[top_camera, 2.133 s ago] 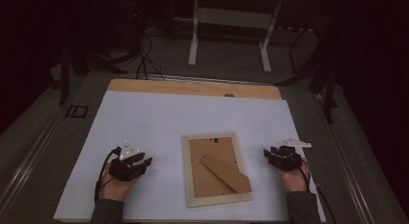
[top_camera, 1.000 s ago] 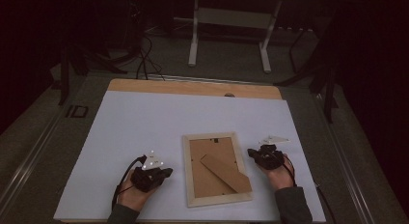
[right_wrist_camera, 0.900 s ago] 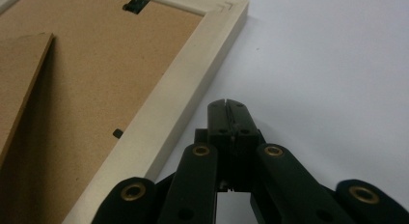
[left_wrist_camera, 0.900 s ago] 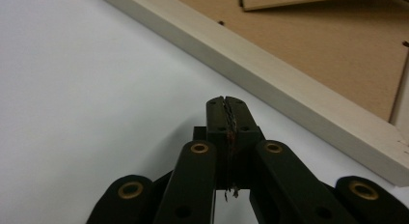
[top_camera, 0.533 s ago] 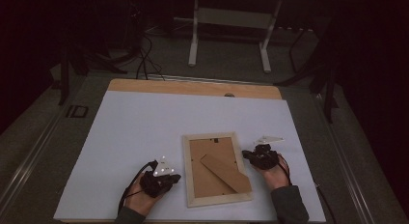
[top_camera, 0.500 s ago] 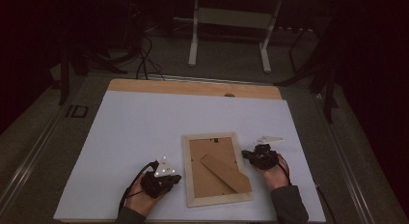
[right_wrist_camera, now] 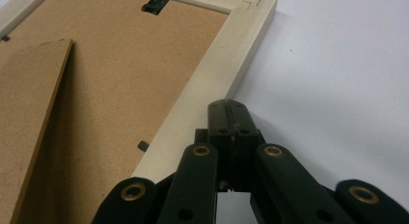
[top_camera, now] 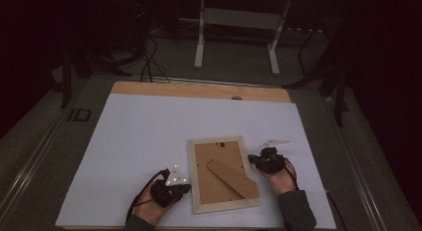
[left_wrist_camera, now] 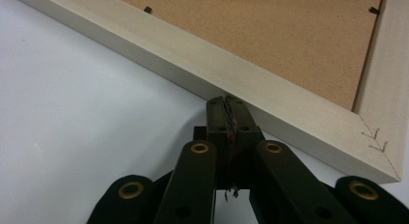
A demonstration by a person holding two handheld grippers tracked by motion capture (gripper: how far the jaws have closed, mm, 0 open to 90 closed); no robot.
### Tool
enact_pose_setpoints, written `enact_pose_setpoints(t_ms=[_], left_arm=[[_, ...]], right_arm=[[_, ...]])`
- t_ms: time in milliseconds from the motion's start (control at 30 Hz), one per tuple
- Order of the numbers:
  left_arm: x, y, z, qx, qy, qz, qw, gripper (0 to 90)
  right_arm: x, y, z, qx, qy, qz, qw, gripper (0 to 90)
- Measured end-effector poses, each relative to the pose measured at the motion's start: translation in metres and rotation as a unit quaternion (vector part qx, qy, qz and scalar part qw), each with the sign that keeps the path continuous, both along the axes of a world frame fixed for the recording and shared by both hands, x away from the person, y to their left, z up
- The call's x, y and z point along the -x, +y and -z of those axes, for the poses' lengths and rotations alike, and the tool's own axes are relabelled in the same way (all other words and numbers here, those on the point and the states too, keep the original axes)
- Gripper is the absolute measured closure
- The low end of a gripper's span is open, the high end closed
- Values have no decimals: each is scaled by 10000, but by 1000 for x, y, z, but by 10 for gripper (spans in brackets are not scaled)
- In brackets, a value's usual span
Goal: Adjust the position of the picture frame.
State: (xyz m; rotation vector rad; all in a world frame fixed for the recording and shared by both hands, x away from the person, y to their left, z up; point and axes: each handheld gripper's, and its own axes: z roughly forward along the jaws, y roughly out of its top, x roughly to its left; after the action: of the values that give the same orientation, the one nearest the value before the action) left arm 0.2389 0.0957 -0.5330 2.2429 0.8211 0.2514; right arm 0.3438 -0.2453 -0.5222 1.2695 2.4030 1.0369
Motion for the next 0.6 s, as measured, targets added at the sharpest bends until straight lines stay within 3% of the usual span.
enact_pose_setpoints(t_ms=[367,600], left_arm=[[2,-1,0,-26,-50,-63,10000,900],[3,0,0,-30,-64,-68,10000,900]], right_arm=[[-9,10,0,-12,26,35,10000,900],[-24,22,0,19,20,-66,10000,900]])
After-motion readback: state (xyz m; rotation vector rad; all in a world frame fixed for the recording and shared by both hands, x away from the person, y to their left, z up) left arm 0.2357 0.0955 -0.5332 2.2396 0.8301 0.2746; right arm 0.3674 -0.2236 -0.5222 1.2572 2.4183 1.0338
